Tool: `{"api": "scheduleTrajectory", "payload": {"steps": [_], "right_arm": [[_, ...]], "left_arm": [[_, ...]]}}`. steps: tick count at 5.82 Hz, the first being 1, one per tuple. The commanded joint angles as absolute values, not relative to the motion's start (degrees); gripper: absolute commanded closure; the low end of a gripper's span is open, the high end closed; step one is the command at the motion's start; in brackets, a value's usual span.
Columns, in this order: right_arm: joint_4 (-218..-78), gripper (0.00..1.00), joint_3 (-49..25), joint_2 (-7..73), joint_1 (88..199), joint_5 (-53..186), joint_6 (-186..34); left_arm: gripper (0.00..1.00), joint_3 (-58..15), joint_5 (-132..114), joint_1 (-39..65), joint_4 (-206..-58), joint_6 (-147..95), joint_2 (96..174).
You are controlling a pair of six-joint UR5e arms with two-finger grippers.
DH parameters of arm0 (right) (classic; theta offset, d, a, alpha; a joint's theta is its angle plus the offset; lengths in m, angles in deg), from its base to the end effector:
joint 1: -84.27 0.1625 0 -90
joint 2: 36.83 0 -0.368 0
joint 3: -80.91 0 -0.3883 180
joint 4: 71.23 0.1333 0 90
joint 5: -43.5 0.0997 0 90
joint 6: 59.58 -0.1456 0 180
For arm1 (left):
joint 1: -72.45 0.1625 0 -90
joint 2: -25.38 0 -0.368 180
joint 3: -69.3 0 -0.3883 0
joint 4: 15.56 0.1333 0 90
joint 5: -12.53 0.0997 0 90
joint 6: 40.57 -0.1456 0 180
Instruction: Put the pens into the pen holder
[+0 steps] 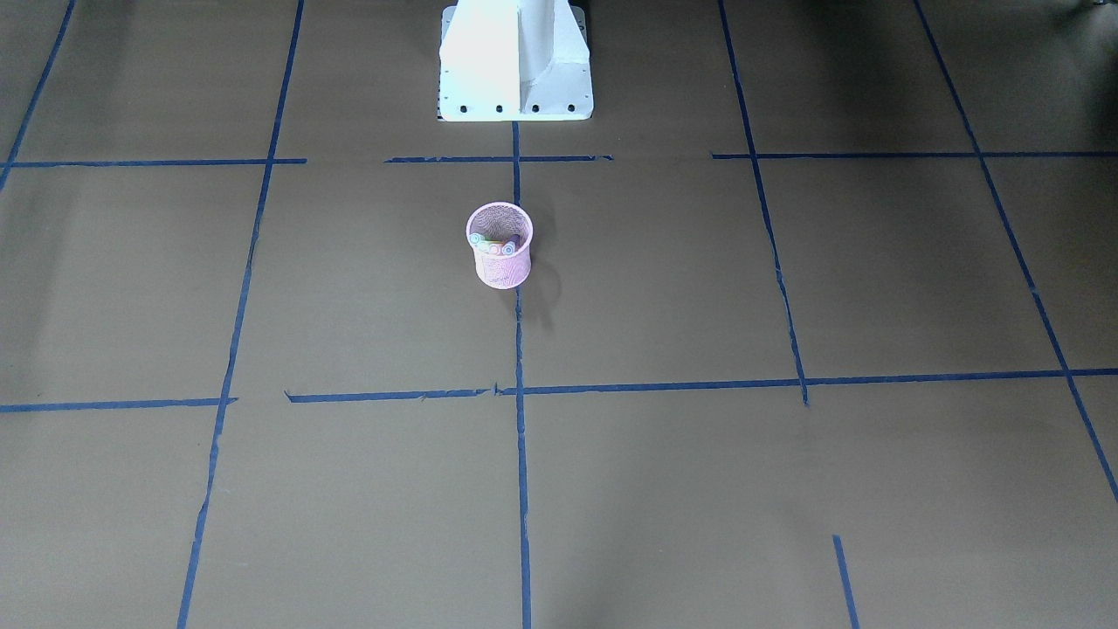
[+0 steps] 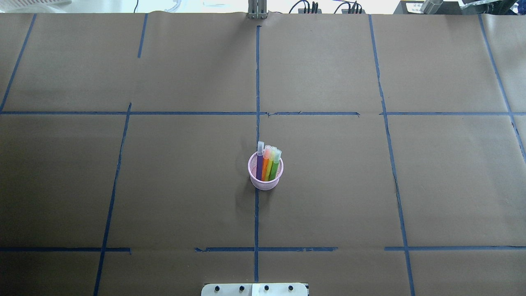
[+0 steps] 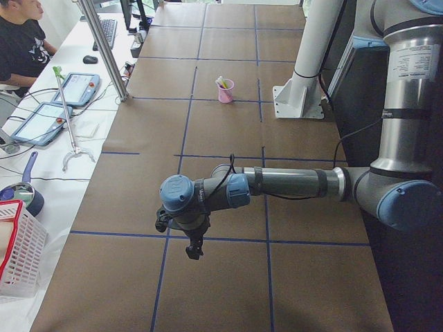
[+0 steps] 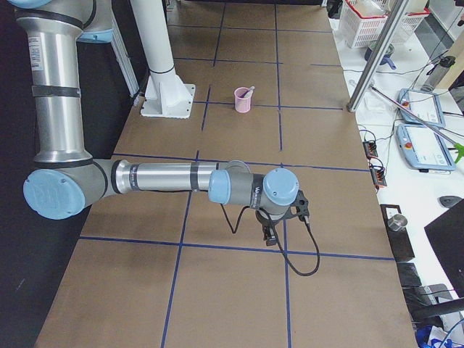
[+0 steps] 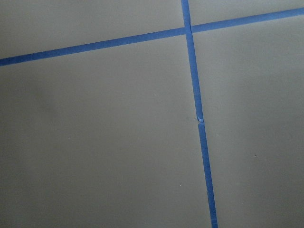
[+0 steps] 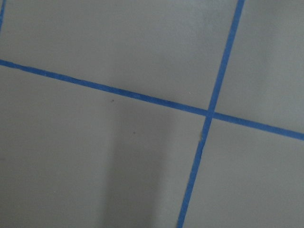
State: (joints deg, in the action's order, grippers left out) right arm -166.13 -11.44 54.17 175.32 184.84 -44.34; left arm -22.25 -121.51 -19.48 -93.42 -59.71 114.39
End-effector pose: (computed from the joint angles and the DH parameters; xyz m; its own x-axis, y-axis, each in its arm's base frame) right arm 0.0283 -0.4752 0.6183 0.6066 -0.2046 0.7682 0.1463 0.9785 0.1451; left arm -0.0475 -0.4572 0.6492 0.6851 0.1664 -0.7092 -0.2029 0.9786 0.0336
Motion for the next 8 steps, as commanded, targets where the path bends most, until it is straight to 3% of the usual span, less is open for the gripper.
{"api": "scheduleTrajectory", "payload": {"steps": [1, 8], "right_arm": [[-163.3, 0.0, -13.4, 58.4, 175.5, 180.8, -47.0], [-161.9, 0.0, -15.4, 59.2, 174.2, 174.4, -49.2]], "left_arm": [[0.0, -22.2, -121.5, -19.5, -93.3, -59.6, 114.3], [0.0, -22.1, -121.4, -19.5, -93.3, -59.6, 114.3]]}}
